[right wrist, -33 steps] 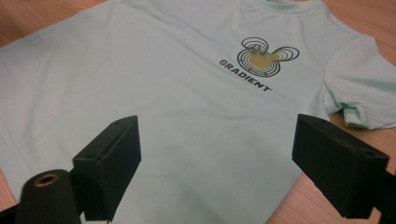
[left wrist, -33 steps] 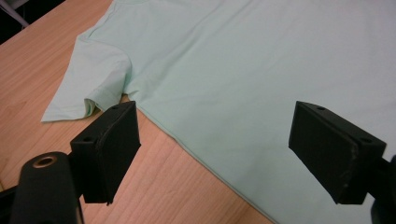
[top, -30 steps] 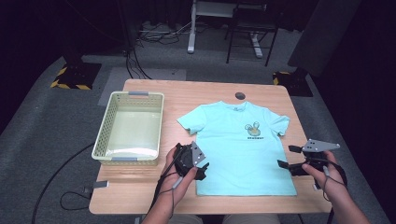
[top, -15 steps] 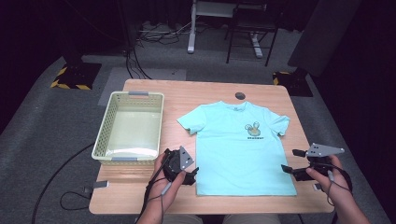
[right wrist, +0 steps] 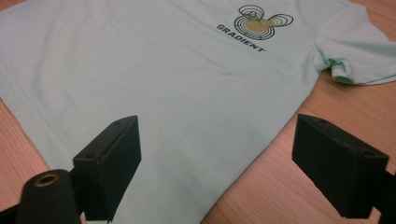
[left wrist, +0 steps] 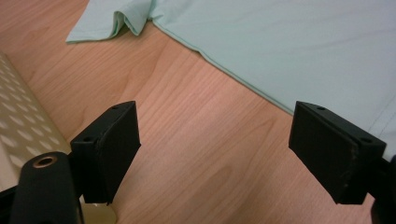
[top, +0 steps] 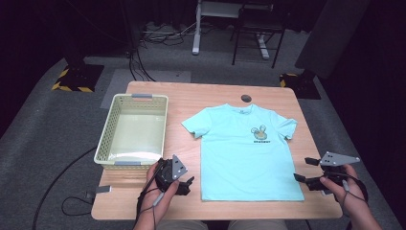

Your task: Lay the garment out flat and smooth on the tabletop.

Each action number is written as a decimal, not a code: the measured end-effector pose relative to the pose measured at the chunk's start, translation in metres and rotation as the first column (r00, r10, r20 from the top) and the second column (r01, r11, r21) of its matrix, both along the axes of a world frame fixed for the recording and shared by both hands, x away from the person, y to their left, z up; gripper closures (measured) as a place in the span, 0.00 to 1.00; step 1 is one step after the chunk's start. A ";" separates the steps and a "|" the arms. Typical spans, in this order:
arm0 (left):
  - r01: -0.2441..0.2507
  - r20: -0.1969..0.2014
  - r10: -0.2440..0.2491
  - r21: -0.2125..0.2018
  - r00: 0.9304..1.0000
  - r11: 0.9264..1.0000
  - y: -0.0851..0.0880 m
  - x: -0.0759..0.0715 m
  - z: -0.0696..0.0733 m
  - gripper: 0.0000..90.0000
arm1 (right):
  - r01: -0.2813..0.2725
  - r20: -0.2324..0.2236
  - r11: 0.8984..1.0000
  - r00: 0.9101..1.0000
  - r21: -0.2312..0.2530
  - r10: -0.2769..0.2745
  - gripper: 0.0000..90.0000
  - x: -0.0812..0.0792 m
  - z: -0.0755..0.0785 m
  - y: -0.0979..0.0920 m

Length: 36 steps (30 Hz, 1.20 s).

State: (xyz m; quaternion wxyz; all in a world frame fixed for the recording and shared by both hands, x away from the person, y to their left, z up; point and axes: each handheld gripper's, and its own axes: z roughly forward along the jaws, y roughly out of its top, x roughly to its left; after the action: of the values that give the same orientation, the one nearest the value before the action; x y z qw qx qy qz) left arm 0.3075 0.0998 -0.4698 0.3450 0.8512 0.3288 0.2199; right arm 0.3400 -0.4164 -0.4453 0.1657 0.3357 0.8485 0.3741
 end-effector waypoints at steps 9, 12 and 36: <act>-0.030 -0.015 0.030 -0.004 0.999 1.000 0.016 -0.007 -0.011 0.18 | 0.019 -0.018 1.000 1.000 -0.008 -0.020 0.18 -0.003 -0.013 -0.013; -0.036 -0.018 0.036 0.000 0.999 0.999 0.021 -0.008 -0.014 0.18 | 0.030 -0.023 1.000 0.999 -0.001 -0.030 0.18 -0.004 -0.018 -0.017; -0.100 -0.077 0.096 -0.047 0.992 0.994 0.064 -0.016 -0.039 0.18 | 0.100 -0.060 0.995 0.993 -0.025 -0.101 0.16 -0.013 -0.059 -0.043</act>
State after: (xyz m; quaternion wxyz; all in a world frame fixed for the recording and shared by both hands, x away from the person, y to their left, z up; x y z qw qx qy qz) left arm 0.2912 0.1635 -0.5092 0.3428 0.8326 0.3882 0.1964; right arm 0.3269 -0.4594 -0.5045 0.1619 0.3874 0.8392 0.3455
